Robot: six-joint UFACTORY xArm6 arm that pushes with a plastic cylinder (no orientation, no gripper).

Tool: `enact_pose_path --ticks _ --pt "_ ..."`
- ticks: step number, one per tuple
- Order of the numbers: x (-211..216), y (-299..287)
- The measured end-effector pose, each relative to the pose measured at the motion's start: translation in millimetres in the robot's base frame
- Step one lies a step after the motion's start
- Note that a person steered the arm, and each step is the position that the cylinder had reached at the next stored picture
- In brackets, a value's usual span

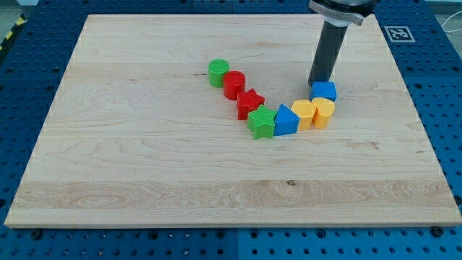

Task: Slide the blue cube towards the bottom right

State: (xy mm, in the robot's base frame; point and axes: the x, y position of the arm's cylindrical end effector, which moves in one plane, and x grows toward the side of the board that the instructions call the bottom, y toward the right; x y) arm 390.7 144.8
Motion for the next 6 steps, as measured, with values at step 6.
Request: enact_pose_path --ticks 6 --pt "20 7"
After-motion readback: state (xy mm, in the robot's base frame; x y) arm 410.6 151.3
